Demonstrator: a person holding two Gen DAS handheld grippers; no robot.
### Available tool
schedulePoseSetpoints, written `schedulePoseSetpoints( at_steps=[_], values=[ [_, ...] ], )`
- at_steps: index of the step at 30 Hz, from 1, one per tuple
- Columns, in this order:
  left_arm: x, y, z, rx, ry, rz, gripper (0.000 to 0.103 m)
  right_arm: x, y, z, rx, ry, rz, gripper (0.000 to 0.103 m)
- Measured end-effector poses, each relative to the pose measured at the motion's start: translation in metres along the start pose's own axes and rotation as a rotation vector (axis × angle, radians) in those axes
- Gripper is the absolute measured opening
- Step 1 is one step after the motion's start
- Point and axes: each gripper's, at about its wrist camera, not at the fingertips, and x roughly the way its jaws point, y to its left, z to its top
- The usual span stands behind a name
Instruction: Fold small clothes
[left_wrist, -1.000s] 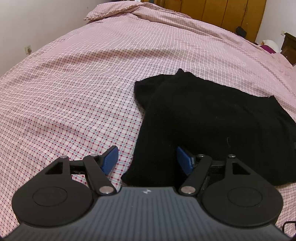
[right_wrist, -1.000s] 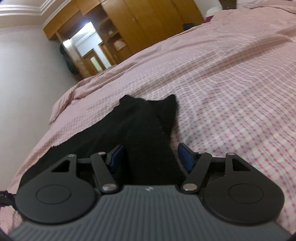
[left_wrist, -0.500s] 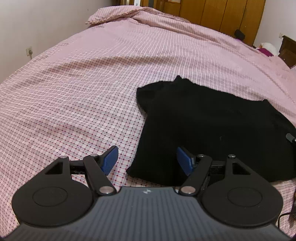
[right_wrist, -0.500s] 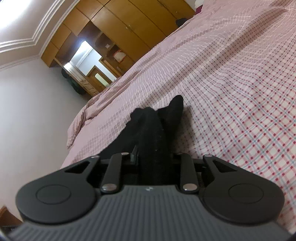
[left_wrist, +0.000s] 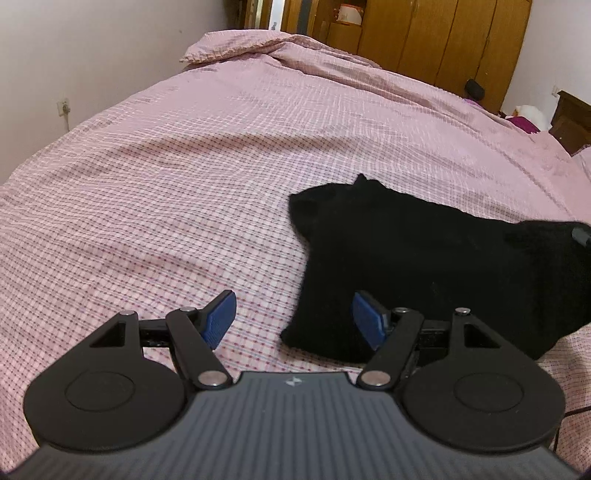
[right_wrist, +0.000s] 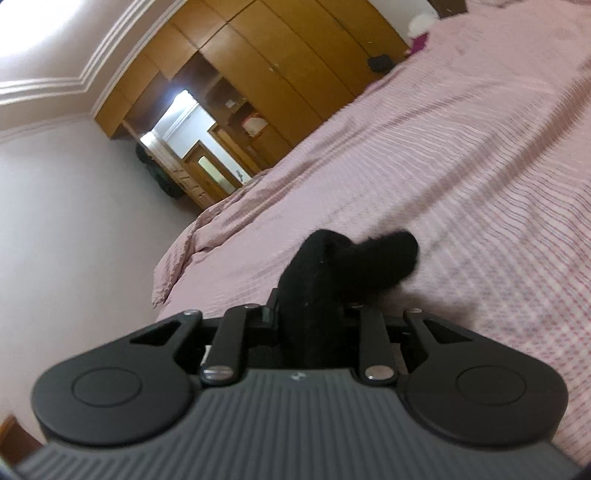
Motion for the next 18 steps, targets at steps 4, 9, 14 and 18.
schedulePoseSetpoints(
  at_steps=[4,9,14,18],
  values=[
    [-0.001,0.016,0.000,-0.035,0.003,0.004,0.075,0.006,0.042,-0.001,-0.073,-0.006,0.023,0.025],
    [-0.002,0.037,0.004,-0.071,-0.008,0.013,0.075,0.021,0.100,-0.016,-0.211,0.002,0.052,0.024],
    [0.001,0.054,0.007,-0.103,-0.010,0.020,0.075,0.055,0.140,-0.051,-0.328,0.073,0.065,0.021],
    [0.003,0.065,0.005,-0.114,-0.008,0.015,0.075,0.093,0.155,-0.091,-0.428,0.167,0.041,0.018]
  ],
)
